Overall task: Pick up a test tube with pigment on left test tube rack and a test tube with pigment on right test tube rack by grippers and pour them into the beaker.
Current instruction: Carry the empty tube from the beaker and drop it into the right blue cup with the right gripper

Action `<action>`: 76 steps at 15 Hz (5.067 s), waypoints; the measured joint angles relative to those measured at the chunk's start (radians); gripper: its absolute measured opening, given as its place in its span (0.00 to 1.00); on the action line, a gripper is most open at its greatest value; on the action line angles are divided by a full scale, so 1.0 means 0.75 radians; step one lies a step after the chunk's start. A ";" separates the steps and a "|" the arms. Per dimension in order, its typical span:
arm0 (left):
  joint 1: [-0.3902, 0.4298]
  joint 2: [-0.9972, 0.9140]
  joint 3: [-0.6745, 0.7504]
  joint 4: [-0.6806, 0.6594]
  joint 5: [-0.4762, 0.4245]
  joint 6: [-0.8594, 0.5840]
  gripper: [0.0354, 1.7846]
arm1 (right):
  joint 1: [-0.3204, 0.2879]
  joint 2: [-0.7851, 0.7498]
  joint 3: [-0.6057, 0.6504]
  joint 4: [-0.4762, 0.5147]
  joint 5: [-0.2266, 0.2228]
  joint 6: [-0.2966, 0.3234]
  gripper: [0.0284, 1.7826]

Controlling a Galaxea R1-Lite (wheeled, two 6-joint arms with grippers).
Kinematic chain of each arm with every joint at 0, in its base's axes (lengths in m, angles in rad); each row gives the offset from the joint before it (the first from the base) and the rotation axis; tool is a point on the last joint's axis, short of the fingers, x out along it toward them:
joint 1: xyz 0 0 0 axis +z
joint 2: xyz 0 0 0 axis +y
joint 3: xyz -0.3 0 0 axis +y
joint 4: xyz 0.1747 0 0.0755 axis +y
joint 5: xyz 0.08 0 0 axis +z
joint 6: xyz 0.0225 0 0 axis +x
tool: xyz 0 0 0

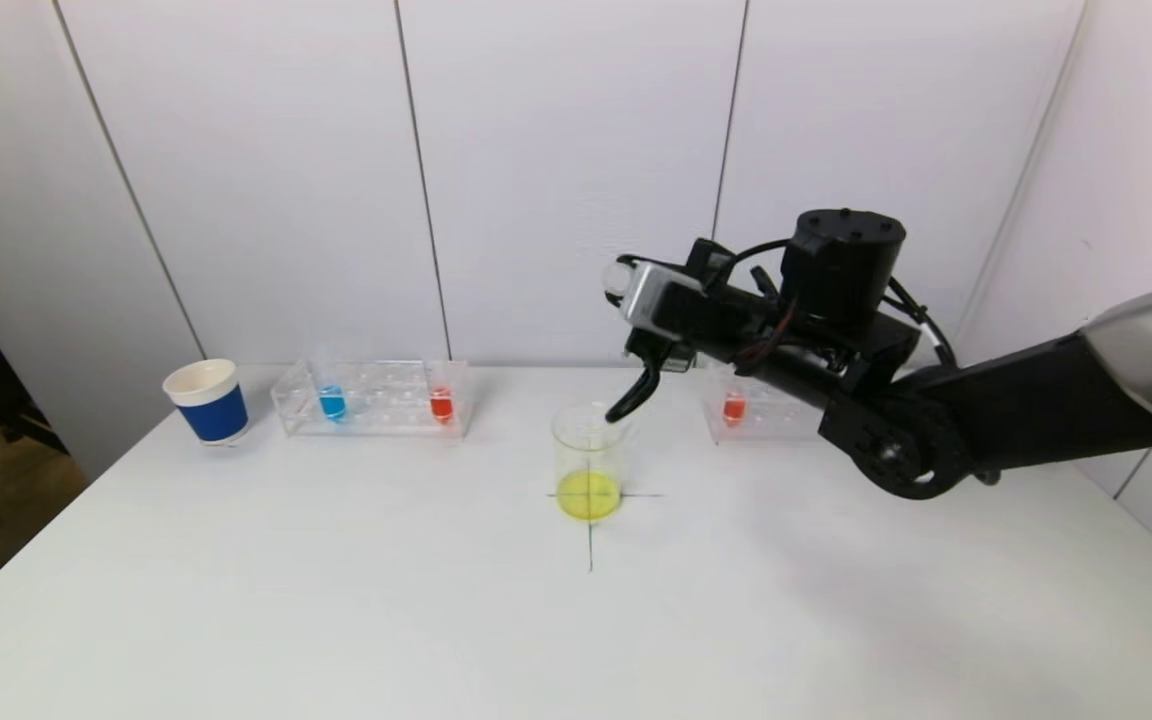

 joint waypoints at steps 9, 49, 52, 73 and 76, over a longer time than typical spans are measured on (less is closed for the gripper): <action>-0.001 0.000 0.000 0.000 -0.001 0.000 0.99 | -0.008 -0.160 -0.105 0.234 -0.318 0.622 0.25; -0.001 0.000 0.000 0.000 -0.001 0.001 0.99 | -1.054 -0.110 -0.094 0.364 -0.230 1.356 0.25; 0.000 0.000 0.000 0.000 -0.001 0.000 0.99 | -1.054 -0.050 -0.018 0.247 -0.230 1.356 0.25; -0.001 0.000 0.000 0.000 -0.001 0.001 0.99 | -1.126 0.162 0.198 -0.057 -0.212 1.356 0.25; -0.001 0.000 0.000 0.000 -0.001 0.001 0.99 | -1.124 0.183 0.217 -0.096 -0.210 1.356 0.25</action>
